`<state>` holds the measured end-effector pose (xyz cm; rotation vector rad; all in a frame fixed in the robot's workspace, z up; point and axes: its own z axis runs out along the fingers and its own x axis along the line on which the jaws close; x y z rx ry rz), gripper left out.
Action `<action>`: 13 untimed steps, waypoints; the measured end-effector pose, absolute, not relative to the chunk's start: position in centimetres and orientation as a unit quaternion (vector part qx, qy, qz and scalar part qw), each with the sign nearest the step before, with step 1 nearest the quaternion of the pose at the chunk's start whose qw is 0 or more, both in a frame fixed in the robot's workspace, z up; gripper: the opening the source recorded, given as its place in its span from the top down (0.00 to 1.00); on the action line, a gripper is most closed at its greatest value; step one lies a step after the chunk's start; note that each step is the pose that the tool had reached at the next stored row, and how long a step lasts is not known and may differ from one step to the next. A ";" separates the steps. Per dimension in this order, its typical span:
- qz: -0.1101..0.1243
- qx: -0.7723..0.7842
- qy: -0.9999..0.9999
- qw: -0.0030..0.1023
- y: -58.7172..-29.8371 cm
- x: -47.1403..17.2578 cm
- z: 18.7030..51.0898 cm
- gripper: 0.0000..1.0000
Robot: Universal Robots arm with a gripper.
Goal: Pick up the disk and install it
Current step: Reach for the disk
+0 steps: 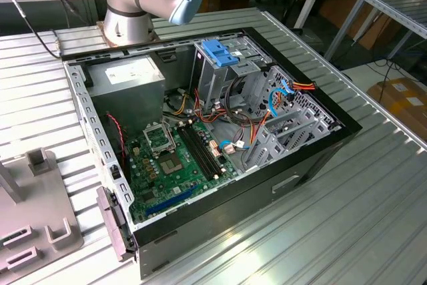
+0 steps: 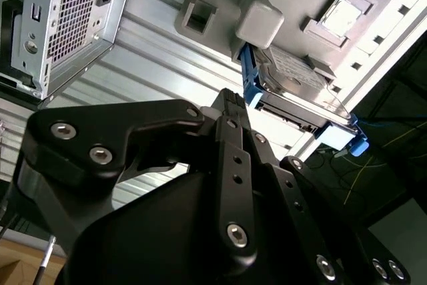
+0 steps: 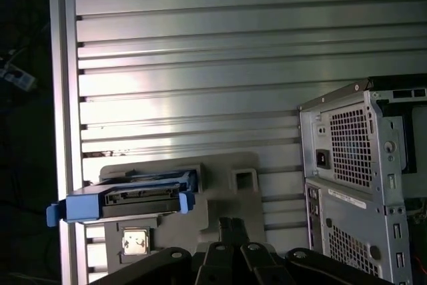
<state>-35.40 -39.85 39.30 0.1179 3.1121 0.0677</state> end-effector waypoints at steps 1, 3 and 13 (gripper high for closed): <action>0.022 0.038 0.999 0.013 -39.8 -35.6 39.3 0.89; 0.022 0.038 0.999 0.013 -39.8 -36.1 39.3 0.89; 0.021 0.038 0.999 0.013 -39.5 -40.3 39.2 0.89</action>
